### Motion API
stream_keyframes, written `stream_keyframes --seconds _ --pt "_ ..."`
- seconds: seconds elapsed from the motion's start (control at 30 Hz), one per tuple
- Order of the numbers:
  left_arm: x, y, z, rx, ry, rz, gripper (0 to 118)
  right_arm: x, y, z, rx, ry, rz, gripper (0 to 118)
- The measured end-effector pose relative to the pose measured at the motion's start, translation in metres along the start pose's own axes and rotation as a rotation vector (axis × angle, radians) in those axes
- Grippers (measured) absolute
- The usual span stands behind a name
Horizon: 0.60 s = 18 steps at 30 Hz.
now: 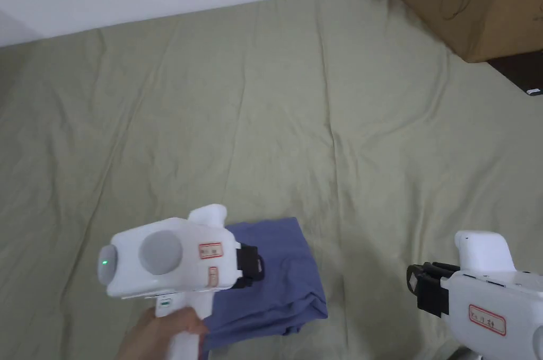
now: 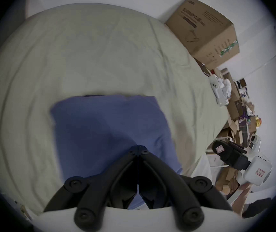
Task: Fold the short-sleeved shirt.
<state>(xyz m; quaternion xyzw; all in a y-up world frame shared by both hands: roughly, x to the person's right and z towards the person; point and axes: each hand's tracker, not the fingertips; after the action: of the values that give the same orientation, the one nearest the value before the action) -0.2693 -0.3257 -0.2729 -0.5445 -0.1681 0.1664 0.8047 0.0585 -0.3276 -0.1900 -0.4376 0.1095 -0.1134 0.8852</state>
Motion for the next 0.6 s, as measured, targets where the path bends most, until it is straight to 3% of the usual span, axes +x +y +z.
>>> stream_keyframes --seconds 0.1,0.2,0.3,0.47,0.6 --pt "0.023 0.003 -0.025 -0.058 -0.046 -0.026 0 0.003 -0.003 0.001 -0.010 -0.008 -0.005 0" --pt "0.045 0.002 -0.046 -0.097 0.002 -0.151 0 0.008 -0.006 0.003 -0.017 -0.019 -0.017 0" --pt "0.045 0.005 -0.058 -0.137 -0.070 -0.042 0 0.009 -0.006 0.005 -0.021 -0.037 -0.019 0" --pt "0.055 -0.002 -0.049 -0.116 -0.120 -0.110 0 0.003 -0.003 0.006 -0.022 -0.032 -0.003 0" --pt "0.026 -0.001 -0.009 -0.026 -0.194 -0.001 0 -0.007 0.005 0.005 -0.019 -0.018 0.031 0"
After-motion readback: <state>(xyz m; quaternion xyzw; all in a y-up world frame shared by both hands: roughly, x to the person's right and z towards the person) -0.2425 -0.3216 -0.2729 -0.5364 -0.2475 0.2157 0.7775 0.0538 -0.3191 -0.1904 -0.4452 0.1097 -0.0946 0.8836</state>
